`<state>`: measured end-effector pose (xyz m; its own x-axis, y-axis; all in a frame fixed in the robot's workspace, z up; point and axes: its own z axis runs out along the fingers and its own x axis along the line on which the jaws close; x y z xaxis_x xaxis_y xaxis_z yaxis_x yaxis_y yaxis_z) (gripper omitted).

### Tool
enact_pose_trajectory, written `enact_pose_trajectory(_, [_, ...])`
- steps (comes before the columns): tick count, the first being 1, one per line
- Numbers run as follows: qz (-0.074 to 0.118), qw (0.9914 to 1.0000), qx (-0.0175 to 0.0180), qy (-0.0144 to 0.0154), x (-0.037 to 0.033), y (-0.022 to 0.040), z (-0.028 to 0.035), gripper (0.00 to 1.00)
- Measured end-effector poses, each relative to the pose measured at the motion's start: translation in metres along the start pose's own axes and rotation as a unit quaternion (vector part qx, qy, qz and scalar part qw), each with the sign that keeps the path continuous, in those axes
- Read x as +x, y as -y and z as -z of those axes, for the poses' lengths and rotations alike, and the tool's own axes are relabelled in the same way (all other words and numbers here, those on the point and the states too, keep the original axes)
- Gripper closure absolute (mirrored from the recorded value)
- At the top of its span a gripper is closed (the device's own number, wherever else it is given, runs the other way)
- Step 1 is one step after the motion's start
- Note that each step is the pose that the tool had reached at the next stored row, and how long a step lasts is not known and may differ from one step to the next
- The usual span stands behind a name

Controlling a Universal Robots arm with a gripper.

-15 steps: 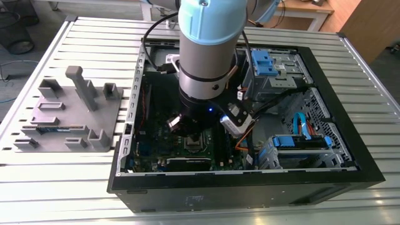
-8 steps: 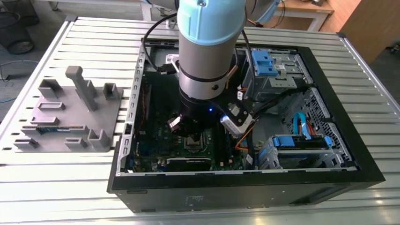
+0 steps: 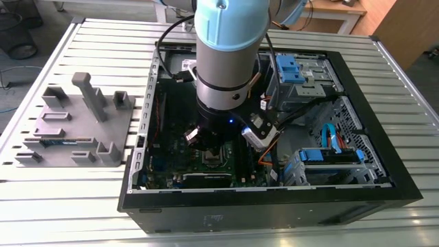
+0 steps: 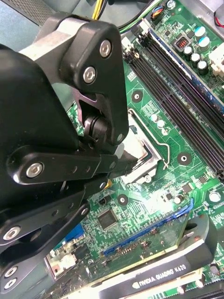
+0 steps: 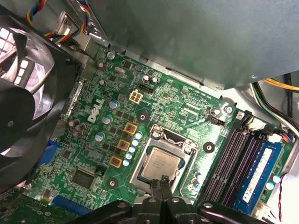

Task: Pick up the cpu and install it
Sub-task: 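Install the first cpu locking lever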

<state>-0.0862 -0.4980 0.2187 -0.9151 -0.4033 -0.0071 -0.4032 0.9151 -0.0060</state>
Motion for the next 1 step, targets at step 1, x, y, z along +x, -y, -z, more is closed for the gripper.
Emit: enact_pose_trajectory(1, [0.000,1.00000,0.0000,0.0000,0.0000,0.0000,0.0000,0.89])
